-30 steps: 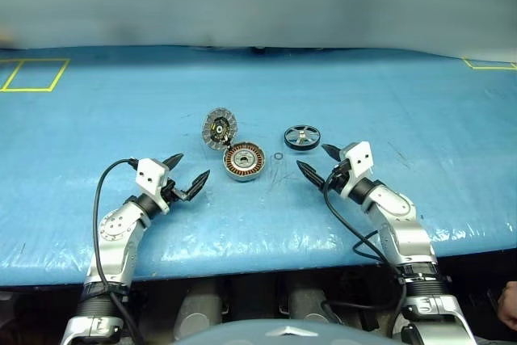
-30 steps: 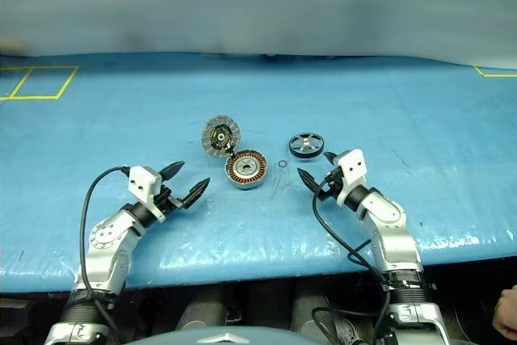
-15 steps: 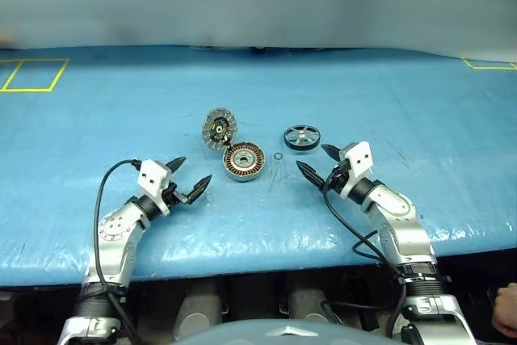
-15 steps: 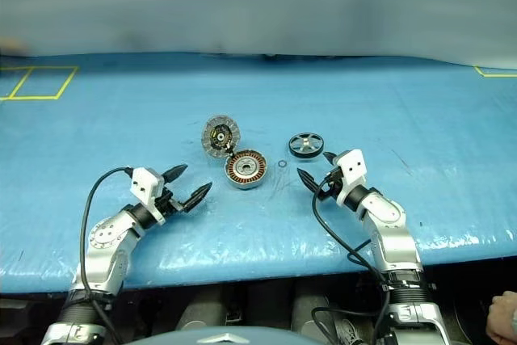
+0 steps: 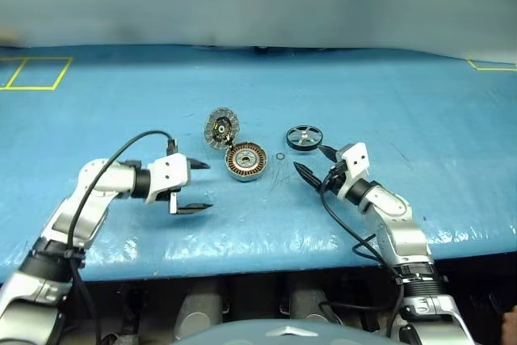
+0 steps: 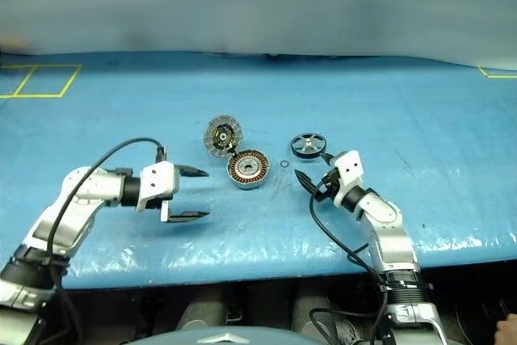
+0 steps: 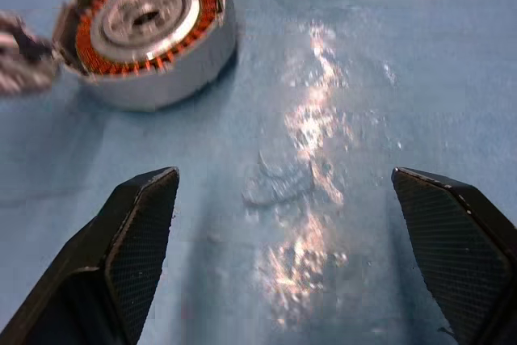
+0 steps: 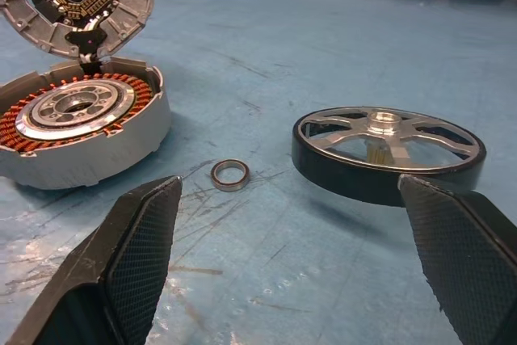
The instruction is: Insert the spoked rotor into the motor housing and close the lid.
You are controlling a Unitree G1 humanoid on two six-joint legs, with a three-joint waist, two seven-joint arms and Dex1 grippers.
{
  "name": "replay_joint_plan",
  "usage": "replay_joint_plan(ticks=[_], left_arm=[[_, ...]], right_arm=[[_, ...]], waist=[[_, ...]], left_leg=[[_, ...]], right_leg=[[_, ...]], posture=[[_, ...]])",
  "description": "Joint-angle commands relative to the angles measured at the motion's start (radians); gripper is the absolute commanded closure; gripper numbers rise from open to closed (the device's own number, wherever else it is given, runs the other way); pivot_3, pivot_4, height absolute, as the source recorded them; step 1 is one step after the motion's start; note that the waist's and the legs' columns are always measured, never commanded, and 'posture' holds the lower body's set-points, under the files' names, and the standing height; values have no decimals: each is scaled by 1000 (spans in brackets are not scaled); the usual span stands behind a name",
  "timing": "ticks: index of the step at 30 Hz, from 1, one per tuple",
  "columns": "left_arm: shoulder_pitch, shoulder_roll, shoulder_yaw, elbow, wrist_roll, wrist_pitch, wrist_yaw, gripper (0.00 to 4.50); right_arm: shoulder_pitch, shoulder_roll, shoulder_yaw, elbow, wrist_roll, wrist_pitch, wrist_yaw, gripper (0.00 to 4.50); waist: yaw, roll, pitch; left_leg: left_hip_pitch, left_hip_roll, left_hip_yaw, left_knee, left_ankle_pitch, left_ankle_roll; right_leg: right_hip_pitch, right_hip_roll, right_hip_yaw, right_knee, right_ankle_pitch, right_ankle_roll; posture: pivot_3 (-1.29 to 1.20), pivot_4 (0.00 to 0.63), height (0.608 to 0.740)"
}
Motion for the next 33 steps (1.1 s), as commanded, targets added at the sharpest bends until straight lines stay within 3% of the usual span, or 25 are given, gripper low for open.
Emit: replay_joint_plan(ticks=[1,8,15,26,33], left_arm=[[-164,-37,-86,63,49,-96,-104,0],[-451,-146,-250,453,210,-401,-218,0],[-644,-270,-286,765,288,-610,-205,0],[-706,-325,-322,926,337,-682,-303,0],[-739,-335,-337,1003,399,-725,-274,0]], right_arm=[[2,25,22,-46,-4,-27,-7,16],[39,88,46,-81,-13,-64,-49,16],[85,123,43,-97,-24,-114,-100,16],[100,126,29,-101,-26,-152,-141,16],[98,129,29,-101,-20,-160,-146,16]], waist=[[0,0,0],[-4,0,0],[-1,-1,1],[-11,-2,1],[-10,-2,1]], left_leg=[[0,0,0,0,0,0],[-1,0,4,0,4,-3],[-3,0,4,4,1,3],[-4,0,8,6,-1,6],[-6,0,8,10,-2,8]], right_leg=[[1,0,0,0,0,0],[2,5,5,2,1,2],[1,6,8,2,2,5],[-1,6,14,2,6,12],[-1,6,15,3,6,11]], posture=[[0,150,740],[0,150,740],[0,150,740],[0,150,740],[0,150,740]])
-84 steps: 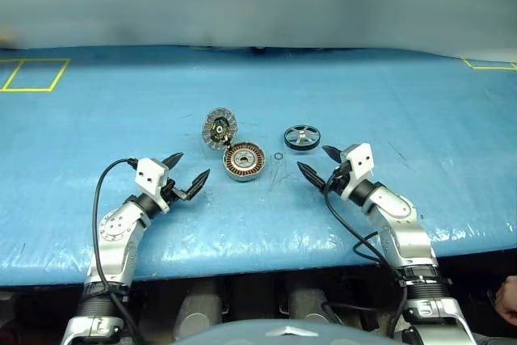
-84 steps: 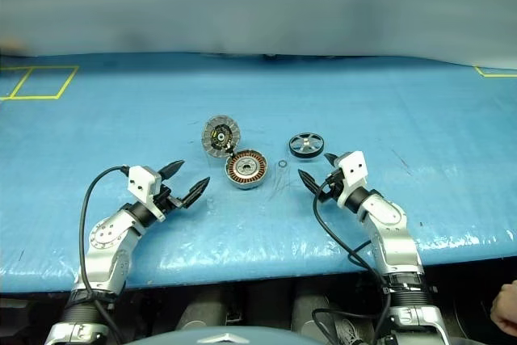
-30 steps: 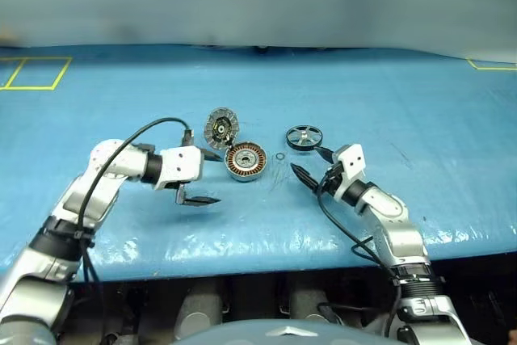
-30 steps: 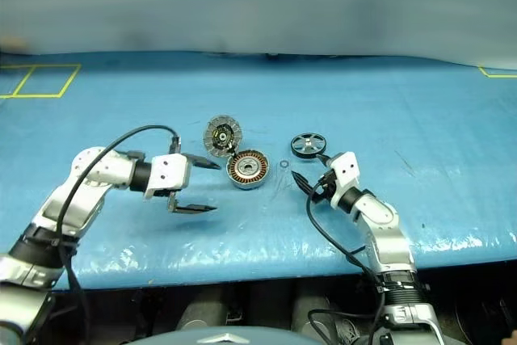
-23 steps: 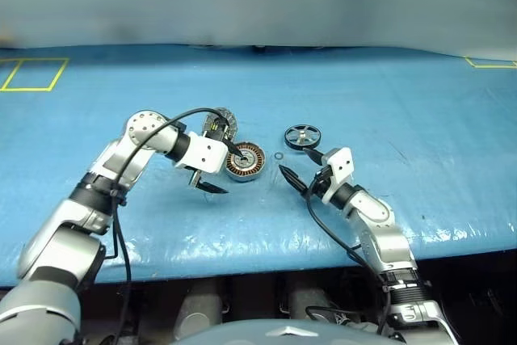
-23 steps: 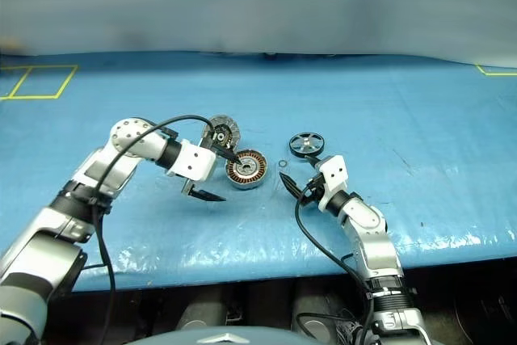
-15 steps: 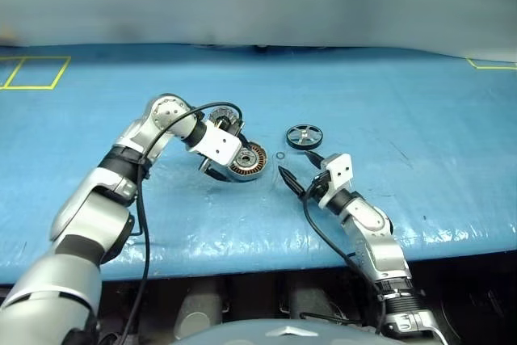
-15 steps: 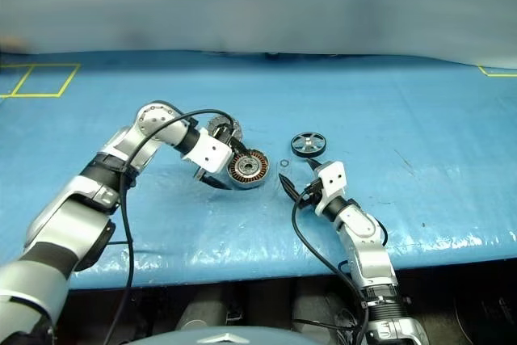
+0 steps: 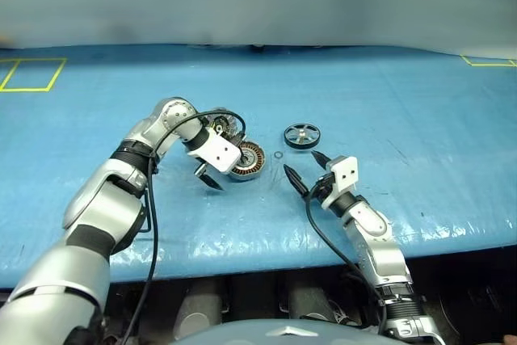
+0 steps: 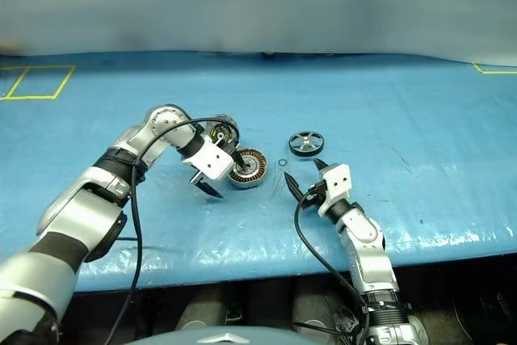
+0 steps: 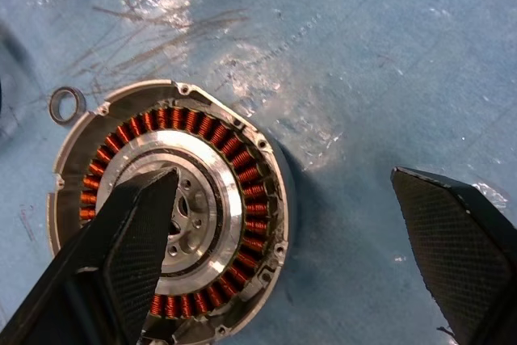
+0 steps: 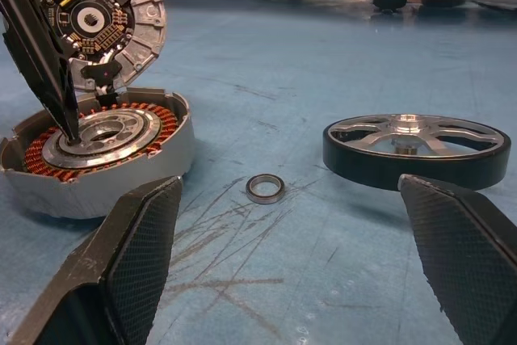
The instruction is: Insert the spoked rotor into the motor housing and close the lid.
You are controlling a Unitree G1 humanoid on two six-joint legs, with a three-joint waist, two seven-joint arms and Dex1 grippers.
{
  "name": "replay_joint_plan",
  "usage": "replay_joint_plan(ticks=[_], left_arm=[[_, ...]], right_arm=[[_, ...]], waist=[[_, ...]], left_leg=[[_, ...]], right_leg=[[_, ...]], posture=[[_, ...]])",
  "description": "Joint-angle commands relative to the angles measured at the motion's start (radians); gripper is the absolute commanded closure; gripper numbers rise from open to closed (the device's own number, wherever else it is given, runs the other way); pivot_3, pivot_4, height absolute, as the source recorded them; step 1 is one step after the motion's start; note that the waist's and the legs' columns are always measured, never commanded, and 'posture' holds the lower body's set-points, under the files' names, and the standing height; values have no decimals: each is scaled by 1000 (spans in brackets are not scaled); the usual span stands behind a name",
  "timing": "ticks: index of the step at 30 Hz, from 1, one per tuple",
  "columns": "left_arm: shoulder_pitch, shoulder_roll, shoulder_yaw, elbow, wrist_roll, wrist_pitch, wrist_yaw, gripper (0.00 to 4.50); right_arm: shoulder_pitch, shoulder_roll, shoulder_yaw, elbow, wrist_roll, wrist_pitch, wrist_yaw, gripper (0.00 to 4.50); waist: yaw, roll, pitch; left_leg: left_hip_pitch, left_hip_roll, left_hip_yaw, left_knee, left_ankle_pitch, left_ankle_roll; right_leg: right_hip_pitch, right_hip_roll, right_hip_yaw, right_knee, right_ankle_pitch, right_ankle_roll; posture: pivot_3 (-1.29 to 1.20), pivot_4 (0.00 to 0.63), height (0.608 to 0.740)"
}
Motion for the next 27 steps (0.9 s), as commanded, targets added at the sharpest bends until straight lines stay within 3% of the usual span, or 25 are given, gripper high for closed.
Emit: replay_joint_plan(ticks=[1,13,27], left_arm=[[-45,-13,4,31,30,-35,23,0],[-126,-56,20,141,74,-50,108,0],[-106,-72,-13,186,143,-65,104,0]], right_arm=[[-9,2,-11,-41,9,-29,-2,16],[14,4,-11,-45,7,-27,-11,16],[19,4,-14,-53,7,-23,-17,16]], waist=[[1,0,0],[1,0,0],[1,0,0]], left_leg=[[-1,0,0,2,-1,1],[-3,-1,2,14,-5,8],[-4,-1,2,14,-5,8]], right_leg=[[0,0,0,0,0,0],[0,-4,1,4,1,2],[-1,-4,1,6,1,1]], posture=[[0,150,740],[0,150,740],[0,150,740]])
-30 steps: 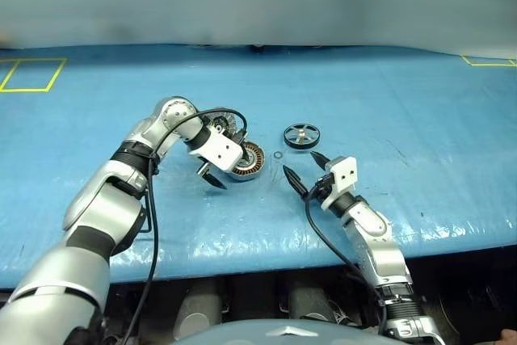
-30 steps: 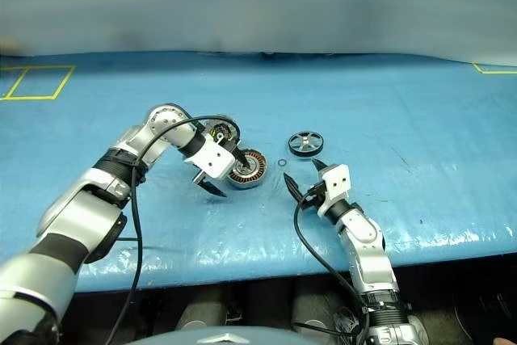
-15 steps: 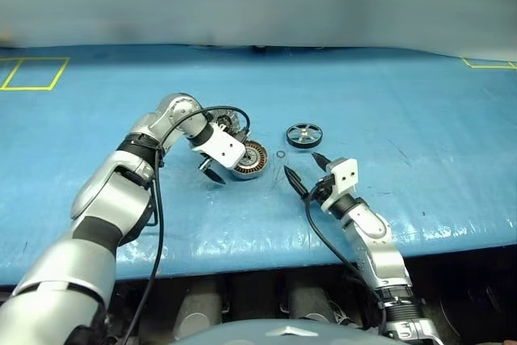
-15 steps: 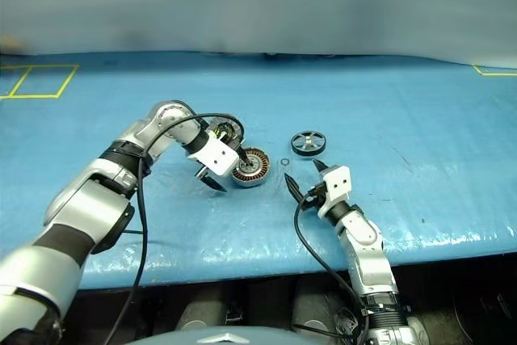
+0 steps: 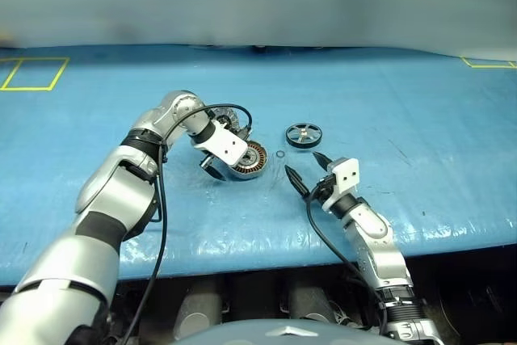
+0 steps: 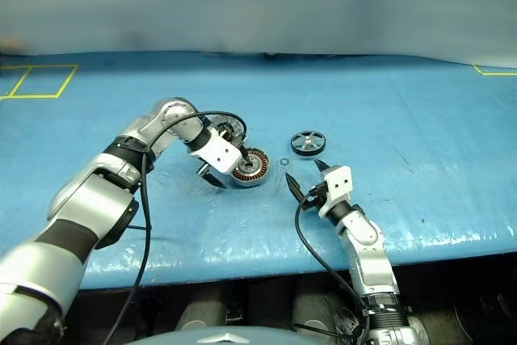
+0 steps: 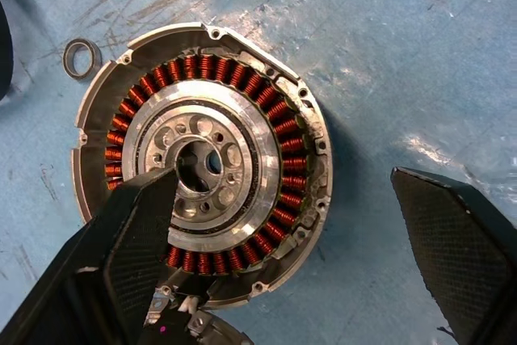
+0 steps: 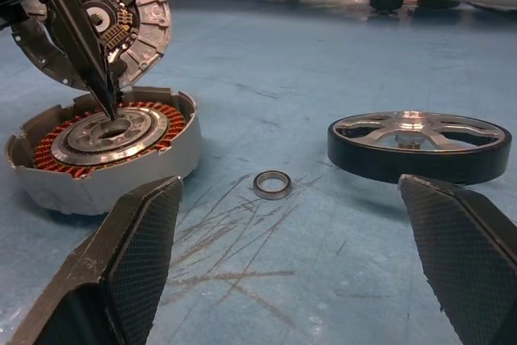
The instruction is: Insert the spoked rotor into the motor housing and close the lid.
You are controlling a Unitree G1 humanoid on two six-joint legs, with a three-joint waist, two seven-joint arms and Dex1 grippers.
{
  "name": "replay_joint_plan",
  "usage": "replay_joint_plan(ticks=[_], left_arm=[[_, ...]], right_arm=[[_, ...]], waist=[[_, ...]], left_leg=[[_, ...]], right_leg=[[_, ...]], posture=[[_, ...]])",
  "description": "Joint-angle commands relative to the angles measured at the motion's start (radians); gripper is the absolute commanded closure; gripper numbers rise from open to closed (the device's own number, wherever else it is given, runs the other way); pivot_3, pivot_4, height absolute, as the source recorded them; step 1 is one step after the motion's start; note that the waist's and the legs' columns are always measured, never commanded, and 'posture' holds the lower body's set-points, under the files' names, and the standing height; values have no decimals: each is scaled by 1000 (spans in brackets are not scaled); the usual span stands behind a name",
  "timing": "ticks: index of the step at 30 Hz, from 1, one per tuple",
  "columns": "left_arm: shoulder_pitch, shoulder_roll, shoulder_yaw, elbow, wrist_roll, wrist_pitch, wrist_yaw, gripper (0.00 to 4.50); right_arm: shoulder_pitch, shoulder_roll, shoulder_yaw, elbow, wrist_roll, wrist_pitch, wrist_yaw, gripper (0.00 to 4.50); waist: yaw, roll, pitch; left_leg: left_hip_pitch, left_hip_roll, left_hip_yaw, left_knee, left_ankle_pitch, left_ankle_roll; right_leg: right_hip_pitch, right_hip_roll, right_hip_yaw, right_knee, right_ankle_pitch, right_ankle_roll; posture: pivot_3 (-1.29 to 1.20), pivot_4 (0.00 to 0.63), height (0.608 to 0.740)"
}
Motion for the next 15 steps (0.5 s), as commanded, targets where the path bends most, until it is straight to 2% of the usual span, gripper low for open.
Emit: replay_joint_plan(ticks=[1,10,13,15], left_arm=[[-4,-8,-12,14,31,-14,6,0],[-6,-44,-33,49,89,-24,49,0],[-13,-51,-44,57,110,-40,71,619],[-16,-48,-49,59,124,-47,86,1243]], right_arm=[[2,1,-12,-41,7,-19,-8,16],[11,5,-7,-50,7,-20,-16,16],[19,6,-8,-52,8,-22,-19,0],[24,5,-12,-58,9,-23,-22,0]], waist=[[0,0,0],[-1,0,0],[-1,0,0],[-1,0,0]], left_leg=[[0,0,0,0,0,0],[0,0,0,1,0,0],[0,0,0,1,0,0],[0,0,0,1,0,0]], right_leg=[[0,0,0,0,0,0],[0,0,0,1,0,0],[0,0,0,1,0,0],[0,0,0,1,0,0]], posture=[[0,150,740],[0,150,740],[0,150,740],[0,150,740]])
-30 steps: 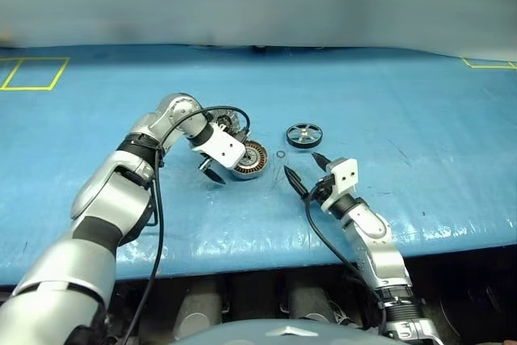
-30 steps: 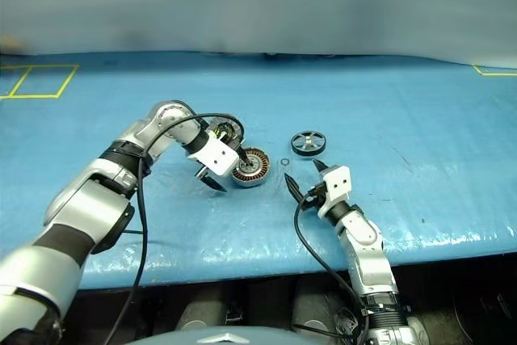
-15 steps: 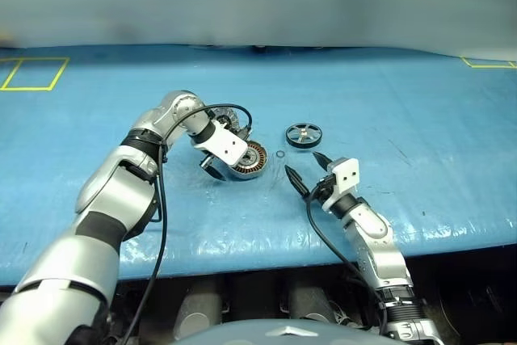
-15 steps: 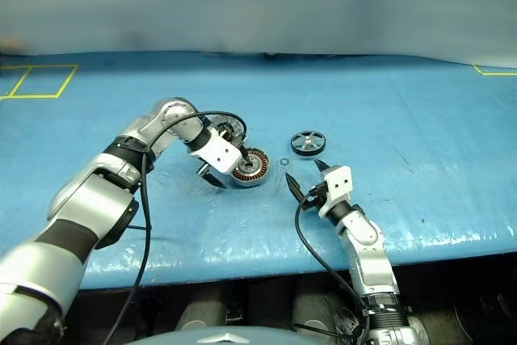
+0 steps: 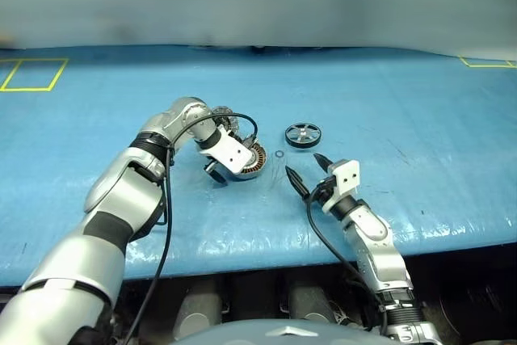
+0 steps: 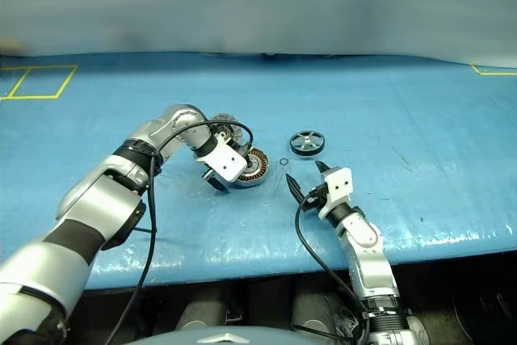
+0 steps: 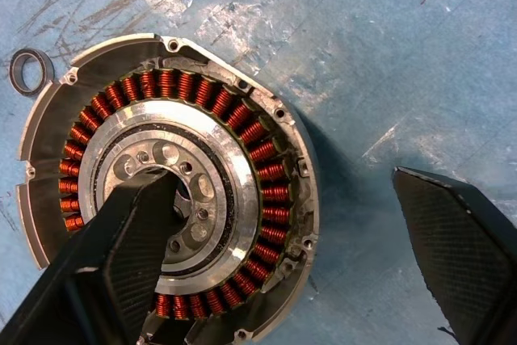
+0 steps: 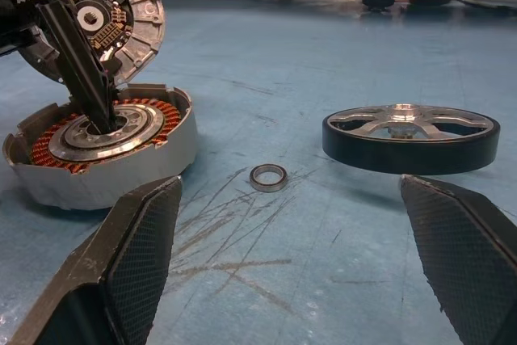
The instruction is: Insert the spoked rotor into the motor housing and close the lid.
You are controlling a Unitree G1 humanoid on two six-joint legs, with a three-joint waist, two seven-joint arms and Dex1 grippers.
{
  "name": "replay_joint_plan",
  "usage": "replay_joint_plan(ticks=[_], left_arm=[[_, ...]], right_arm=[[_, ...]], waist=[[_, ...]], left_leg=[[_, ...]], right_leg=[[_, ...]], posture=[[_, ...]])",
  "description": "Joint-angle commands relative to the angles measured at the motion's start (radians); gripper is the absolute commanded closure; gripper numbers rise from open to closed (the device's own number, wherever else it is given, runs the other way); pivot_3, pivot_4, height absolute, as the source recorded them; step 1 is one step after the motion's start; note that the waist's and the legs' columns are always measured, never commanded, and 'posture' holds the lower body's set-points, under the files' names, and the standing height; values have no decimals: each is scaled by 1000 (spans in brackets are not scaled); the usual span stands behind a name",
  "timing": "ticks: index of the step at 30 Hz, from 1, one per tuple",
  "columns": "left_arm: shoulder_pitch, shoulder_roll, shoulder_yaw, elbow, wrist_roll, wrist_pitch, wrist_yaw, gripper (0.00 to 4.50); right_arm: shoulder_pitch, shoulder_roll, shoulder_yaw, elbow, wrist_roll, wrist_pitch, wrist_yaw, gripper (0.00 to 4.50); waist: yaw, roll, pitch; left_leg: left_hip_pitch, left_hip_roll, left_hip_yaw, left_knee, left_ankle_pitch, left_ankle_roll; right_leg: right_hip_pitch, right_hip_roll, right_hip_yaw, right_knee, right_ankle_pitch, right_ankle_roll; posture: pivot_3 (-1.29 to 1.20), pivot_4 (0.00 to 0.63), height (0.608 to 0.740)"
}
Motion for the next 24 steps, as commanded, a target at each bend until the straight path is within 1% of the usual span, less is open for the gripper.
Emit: replay_joint_plan(ticks=[1,2,8,15,17,20,24], left_arm=[[-14,-1,-23,23,39,-19,16,1571],[-16,4,-31,25,52,-23,28,1877],[-32,40,-68,31,117,-99,100,1877],[-108,119,-156,-25,275,-319,343,1877],[-118,143,-173,-41,300,-376,385,1877],[-114,174,-189,-62,311,-456,413,1877],[-83,207,-196,-97,285,-533,418,1877]], right_arm=[[5,1,-16,-54,9,-23,-8,0],[7,0,-18,-57,9,-23,-11,0],[9,-2,-20,-63,8,-22,-16,0],[7,-7,-9,-64,10,-14,-5,0],[7,-7,-7,-63,10,-13,-3,0],[6,-5,-4,-61,9,-11,1,0],[3,-4,1,-55,8,-7,9,0]], waist=[[0,0,0],[-1,0,0],[-1,0,0],[-1,0,0],[0,0,0],[0,0,0],[0,0,0]], left_leg=[[0,0,0,0,0,0],[0,0,0,0,0,0],[1,0,0,1,0,0],[0,1,0,1,0,0],[-1,0,0,1,0,0],[-2,0,1,1,-1,2],[-2,-1,2,1,-2,3]], right_leg=[[0,0,0,0,0,0],[0,0,0,0,0,0],[0,0,0,1,0,0],[-1,-1,0,1,0,0],[-2,-1,-1,1,0,0],[-2,-2,-1,0,0,0],[-2,-3,-1,0,0,0]], posture=[[0,150,740],[0,150,740],[0,150,740],[0,150,740],[0,150,740],[0,150,740],[0,150,740]])
